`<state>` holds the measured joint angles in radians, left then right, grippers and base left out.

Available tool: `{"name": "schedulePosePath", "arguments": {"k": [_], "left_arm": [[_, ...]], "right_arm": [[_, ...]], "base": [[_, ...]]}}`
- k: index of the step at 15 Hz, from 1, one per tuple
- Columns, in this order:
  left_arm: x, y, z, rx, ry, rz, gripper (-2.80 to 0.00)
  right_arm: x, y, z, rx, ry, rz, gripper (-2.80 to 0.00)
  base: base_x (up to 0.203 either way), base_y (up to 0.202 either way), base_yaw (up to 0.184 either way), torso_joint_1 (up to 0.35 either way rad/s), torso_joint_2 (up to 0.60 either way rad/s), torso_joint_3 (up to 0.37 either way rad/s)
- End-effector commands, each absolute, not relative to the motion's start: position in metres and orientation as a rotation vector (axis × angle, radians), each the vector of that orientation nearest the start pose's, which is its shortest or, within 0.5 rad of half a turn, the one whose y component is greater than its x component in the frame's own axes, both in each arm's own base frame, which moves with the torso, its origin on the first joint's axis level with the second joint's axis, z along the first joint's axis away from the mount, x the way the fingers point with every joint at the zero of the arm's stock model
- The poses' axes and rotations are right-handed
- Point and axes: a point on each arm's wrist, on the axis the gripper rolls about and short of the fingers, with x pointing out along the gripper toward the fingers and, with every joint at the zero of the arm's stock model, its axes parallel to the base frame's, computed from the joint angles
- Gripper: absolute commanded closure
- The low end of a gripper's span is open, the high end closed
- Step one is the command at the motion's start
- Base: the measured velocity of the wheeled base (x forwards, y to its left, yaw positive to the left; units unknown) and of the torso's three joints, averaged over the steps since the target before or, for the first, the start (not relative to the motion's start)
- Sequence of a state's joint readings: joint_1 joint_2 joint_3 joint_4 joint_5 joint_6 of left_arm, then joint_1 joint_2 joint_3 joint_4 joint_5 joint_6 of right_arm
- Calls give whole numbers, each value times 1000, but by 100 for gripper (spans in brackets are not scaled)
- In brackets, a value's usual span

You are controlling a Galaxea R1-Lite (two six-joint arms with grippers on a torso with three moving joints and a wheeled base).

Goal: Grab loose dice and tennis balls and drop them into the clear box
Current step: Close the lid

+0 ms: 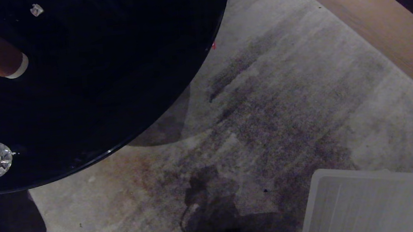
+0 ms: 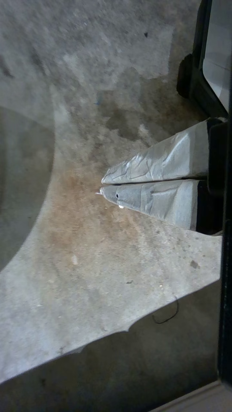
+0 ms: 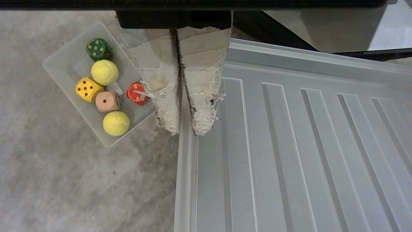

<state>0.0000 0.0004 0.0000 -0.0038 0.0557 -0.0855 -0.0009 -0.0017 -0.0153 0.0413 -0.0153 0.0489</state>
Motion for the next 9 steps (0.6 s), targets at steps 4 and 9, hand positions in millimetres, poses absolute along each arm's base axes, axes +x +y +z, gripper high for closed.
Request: {"name": "schedulePosePath", "arguments": {"k": [4,9], "left_arm": [[-23,1,76,-86,-5,55,0],[-23,1,75,-84,-2,55,0]], "right_arm": [[-24,0,75,49,24,-16,0],[-24,0,76,49,23,-16,0]], "base": [[0,0,0,3,4,201],[0,0,0,3,1,206]]}}
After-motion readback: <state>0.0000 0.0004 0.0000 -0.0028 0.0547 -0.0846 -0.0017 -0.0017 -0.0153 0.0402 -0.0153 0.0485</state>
